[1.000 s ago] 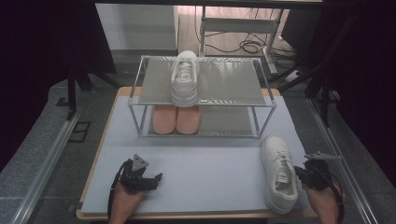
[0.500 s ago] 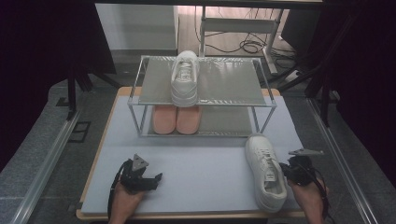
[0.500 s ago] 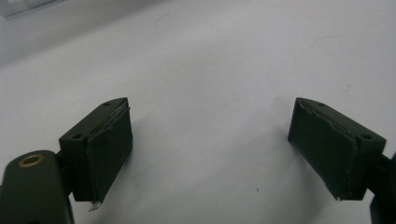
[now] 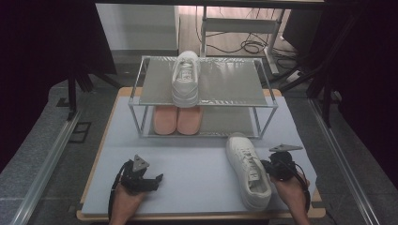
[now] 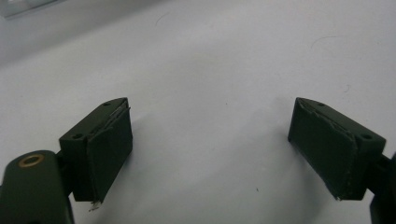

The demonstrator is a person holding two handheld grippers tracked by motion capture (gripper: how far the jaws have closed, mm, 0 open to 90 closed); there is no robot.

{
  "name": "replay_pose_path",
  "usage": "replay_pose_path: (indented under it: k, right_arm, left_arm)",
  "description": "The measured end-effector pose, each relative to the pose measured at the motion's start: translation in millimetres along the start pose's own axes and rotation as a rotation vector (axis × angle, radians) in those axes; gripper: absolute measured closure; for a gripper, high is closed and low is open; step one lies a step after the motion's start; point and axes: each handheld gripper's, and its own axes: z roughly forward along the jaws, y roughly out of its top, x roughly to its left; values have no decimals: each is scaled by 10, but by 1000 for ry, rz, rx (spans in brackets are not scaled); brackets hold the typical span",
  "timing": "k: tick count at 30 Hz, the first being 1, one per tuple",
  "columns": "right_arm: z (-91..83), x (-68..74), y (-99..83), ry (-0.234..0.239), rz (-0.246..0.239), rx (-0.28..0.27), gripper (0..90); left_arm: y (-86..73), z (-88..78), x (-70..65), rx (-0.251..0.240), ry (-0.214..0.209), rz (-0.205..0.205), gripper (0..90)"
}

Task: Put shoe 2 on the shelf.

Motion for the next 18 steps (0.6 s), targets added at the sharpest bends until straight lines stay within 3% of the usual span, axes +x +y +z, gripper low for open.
replay_pose_path:
  k: [5,18]
  right_arm:
    - [102,158,102,46,-21,3,900]
    - [296,405,306,147,-77,23,900]
  left_arm:
    - [0,0,0,0,0,0,138]
    - [0,0,0,0,0,0,138]
